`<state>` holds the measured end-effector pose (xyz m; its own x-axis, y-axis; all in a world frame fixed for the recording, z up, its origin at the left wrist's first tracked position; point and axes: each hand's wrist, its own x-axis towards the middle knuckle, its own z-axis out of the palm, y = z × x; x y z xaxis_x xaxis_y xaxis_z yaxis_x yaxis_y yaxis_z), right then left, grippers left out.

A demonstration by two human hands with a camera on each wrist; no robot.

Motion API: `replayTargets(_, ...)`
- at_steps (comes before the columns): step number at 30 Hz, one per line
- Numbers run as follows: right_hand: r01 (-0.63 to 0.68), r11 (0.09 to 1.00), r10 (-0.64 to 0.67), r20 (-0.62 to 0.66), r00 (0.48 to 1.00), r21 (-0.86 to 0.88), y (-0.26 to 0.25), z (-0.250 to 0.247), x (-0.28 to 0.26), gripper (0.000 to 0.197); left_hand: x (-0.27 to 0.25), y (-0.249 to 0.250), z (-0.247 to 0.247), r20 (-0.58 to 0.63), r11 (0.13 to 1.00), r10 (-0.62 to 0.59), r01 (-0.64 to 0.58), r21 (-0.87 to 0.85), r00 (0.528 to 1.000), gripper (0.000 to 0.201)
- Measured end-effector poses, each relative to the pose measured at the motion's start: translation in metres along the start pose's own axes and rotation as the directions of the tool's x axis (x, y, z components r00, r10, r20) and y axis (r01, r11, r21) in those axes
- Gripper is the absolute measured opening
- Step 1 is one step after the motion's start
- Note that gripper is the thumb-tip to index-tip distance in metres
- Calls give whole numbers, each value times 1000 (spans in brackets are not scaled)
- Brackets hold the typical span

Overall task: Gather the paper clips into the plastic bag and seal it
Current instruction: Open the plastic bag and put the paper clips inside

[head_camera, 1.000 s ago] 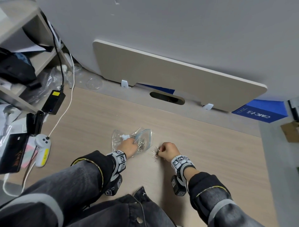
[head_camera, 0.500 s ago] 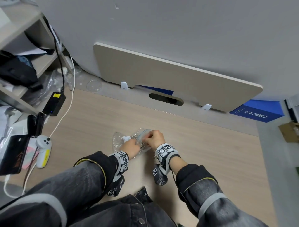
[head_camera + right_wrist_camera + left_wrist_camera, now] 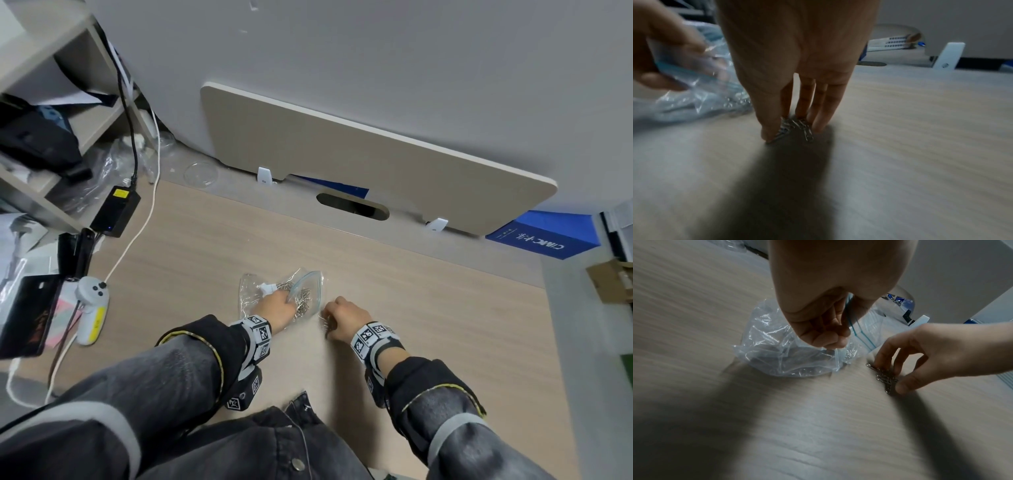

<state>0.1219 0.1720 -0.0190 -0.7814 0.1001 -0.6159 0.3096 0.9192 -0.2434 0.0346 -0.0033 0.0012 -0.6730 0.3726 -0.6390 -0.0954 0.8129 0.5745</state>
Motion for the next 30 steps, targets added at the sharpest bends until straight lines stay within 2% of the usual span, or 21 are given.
replayTargets(7, -19, 1000, 19, -52, 998, -9, 2, 9, 1, 55, -2, -2, 0, -15, 1000, -1, 1, 9, 1000, 24)
replayTargets(16, -25, 993, 41, -135, 990, 117, -1, 15, 5, 21, 0, -9, 2, 5, 1000, 1, 0, -11, 1000, 22)
replayTargets(23, -46, 993, 61, -138, 989, 112, -1, 14, 6, 18, 2, -8, 1, 1, 1000, 3, -3, -18, 1000, 19)
replayTargets(30, -120, 974, 147, -133, 980, 191, 3, 15, 5, 17, 3, -7, 1, -1, 1000, -8, 8, -12, 1000, 20)
